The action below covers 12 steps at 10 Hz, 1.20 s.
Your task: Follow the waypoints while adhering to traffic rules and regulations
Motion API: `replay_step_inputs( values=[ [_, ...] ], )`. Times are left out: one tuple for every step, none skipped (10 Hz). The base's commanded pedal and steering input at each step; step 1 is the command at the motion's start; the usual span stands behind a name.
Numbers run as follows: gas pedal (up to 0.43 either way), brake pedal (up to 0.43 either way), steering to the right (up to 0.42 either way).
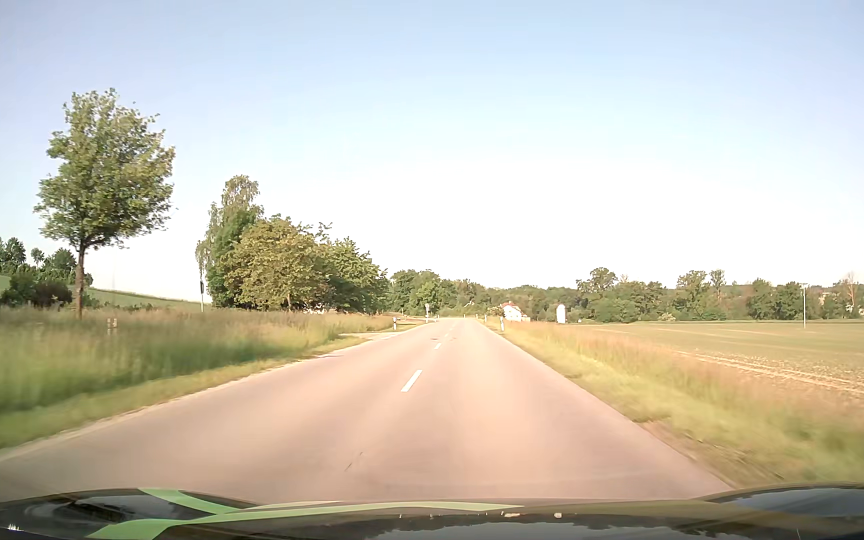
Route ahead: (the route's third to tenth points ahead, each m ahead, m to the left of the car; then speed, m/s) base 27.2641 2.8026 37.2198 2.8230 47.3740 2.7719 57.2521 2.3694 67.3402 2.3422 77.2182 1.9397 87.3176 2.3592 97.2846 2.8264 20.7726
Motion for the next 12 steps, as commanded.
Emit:
replay_step_inputs(
  values=[
    [0.28,0.0,-0.002],
    [0.287,0.0,-0.001],
    [0.287,0.0,-0.002],
    [0.287,0.0,-0.002],
    [0.287,0.0,-0.002],
    [0.28,0.0,-0.003],
    [0.28,0.0,-0.003],
    [0.26,0.0,-0.003],
    [0.24,0.0,-0.003],
    [0.228,0.0,-0.004],
    [0.228,0.0,-0.004],
    [0.228,0.0,-0.004]
  ],
)
